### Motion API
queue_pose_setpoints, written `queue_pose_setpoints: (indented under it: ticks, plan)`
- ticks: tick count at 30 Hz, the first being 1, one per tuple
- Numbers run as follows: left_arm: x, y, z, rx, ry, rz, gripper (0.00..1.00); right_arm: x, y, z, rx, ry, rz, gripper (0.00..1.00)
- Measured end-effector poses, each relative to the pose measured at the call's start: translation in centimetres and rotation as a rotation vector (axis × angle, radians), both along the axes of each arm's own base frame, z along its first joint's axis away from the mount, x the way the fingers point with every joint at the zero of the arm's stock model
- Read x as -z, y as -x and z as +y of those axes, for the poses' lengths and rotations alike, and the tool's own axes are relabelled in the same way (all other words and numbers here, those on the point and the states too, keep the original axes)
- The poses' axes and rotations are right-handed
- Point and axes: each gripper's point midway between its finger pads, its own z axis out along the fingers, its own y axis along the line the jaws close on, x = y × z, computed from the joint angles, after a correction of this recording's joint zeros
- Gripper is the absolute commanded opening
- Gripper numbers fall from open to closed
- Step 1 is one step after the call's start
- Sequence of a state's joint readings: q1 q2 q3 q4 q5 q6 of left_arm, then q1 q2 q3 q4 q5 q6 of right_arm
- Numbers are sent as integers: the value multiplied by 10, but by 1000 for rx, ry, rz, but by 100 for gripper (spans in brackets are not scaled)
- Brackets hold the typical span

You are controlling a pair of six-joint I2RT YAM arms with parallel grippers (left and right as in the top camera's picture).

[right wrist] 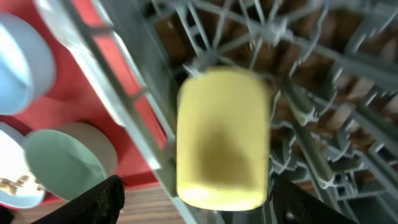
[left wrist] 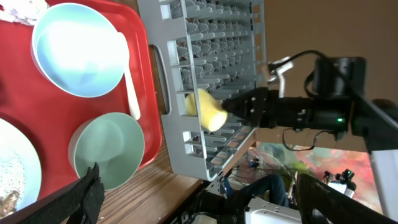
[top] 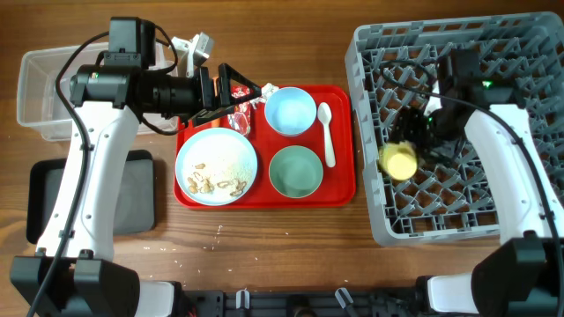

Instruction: Sort waste into correct bins and load items into the dishwasher rack

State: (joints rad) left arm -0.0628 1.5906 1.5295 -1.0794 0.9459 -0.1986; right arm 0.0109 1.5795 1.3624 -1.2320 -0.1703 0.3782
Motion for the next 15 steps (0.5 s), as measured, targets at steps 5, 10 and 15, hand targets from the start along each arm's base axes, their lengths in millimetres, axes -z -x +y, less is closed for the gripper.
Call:
queue_pose_setpoints:
  ticks: [5, 10, 15]
  plan:
    - [0, 0, 0, -1, -1, 2, 100, -54, -26, 29, -124, -74, -249, 73]
    - [2, -1, 2, -8, -16, 1, 99, -102, -25, 100, -375, -208, -450, 62]
    - [12, -8, 37, -121, -120, 21, 100, -53, 18, 156, -516, -175, -204, 62]
